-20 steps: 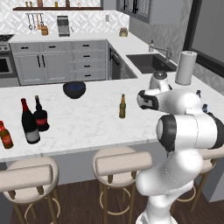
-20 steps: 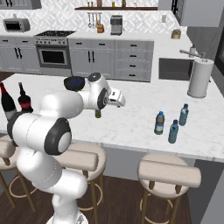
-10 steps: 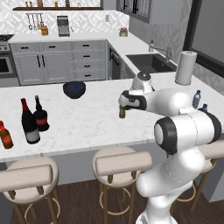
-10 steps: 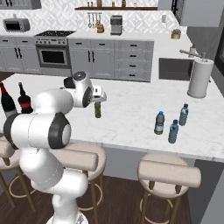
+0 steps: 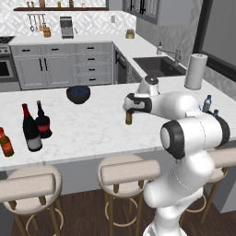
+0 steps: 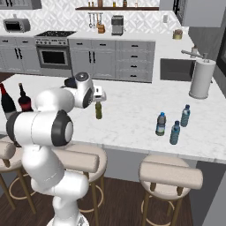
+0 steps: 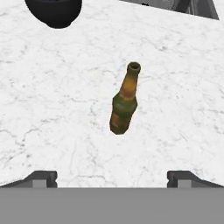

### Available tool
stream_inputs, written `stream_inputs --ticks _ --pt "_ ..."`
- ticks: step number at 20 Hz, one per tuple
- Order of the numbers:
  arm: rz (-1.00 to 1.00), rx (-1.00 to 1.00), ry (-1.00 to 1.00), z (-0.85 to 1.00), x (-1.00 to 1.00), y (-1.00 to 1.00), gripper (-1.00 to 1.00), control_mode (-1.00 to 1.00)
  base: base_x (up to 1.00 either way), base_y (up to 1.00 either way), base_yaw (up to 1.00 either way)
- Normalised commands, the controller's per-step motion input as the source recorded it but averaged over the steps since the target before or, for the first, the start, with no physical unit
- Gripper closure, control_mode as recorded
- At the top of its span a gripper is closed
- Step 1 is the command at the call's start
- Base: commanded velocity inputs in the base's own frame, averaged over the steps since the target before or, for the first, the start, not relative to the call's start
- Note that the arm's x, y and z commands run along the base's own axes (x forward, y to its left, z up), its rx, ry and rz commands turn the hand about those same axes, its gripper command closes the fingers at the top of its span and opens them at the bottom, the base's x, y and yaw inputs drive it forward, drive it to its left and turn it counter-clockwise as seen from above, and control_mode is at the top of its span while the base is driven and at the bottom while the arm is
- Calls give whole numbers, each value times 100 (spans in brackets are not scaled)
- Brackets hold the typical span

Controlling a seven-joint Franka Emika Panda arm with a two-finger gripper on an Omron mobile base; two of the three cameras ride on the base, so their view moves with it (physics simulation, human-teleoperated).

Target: Move the plastic bottles in the middle to the plastics group, and the glass bottles in the middle to the glass group.

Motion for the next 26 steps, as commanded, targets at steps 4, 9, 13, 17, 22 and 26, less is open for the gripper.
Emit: stream_inputs --ticks 4,9,13,17,22,26 --pt "0 0 2 -1 53 0 -100 -100 0 0 0" --pt "0 0 9 -23 59 12 -100 -100 0 0 0" --pt "0 0 10 -23 10 0 -100 -100 0 0 0" --pt "0 0 8 -27 2 -5 -100 -100 0 0 0" --pt "0 0 1 -37 12 -3 -100 -100 0 0 0" --pt "0 0 0 -7 22 0 -100 -100 0 0 0"
